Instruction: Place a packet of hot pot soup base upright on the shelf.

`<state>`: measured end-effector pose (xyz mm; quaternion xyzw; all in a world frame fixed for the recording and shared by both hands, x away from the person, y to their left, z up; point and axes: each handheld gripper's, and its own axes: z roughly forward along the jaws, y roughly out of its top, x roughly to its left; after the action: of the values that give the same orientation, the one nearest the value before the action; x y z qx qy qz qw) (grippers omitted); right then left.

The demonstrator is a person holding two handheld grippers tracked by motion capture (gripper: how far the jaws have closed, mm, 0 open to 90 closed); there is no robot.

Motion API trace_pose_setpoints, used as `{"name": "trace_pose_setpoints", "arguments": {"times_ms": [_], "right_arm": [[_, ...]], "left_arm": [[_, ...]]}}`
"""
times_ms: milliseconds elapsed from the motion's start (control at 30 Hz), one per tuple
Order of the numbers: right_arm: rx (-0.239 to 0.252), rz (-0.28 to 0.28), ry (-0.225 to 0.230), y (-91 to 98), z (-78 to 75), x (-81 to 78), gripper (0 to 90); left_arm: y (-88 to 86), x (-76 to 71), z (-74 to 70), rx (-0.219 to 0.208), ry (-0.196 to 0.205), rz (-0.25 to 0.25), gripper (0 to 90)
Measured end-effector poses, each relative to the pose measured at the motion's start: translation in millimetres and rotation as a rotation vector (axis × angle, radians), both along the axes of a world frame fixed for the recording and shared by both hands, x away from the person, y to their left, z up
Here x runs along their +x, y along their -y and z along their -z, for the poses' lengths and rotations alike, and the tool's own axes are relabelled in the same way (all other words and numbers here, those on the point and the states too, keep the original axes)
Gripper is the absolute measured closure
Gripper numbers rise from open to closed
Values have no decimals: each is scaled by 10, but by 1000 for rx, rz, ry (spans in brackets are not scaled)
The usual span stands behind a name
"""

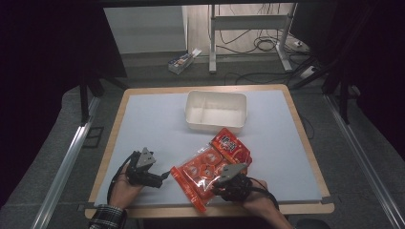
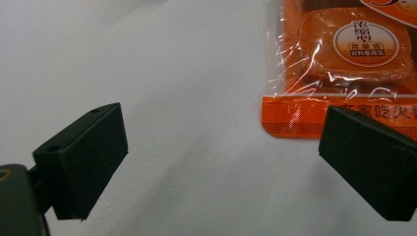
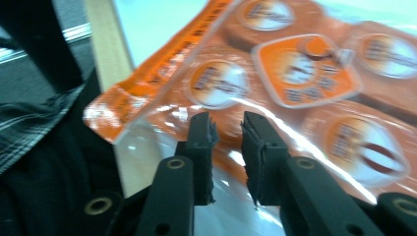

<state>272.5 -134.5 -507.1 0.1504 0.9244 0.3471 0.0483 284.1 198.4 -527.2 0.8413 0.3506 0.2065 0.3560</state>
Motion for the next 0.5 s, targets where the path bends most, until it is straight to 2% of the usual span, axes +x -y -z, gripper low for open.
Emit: {"name": "trace_pose_setpoints", "arguments": {"times_ms": [133,167,200,333,433,500], "right_arm": [[4,70,29,129,-65,83,644],[13,117,36,210,-98,134,614],[13,117,36,210,-98,134,614],[37,204,47,387,-162,237,553],[45,273,82,539,-216,309,510],[51,300,95,607,-234,342,493]], "left_arm": [[1,1,5,5,-1,0,43],[2,1,7,6,-1,0,43],[2,1,8,8,-1,0,43],[8,2,13,11,-3,4,43],[12,2,15,15,-3,4,43],[10,4,14,18,-1,6,43]]}}
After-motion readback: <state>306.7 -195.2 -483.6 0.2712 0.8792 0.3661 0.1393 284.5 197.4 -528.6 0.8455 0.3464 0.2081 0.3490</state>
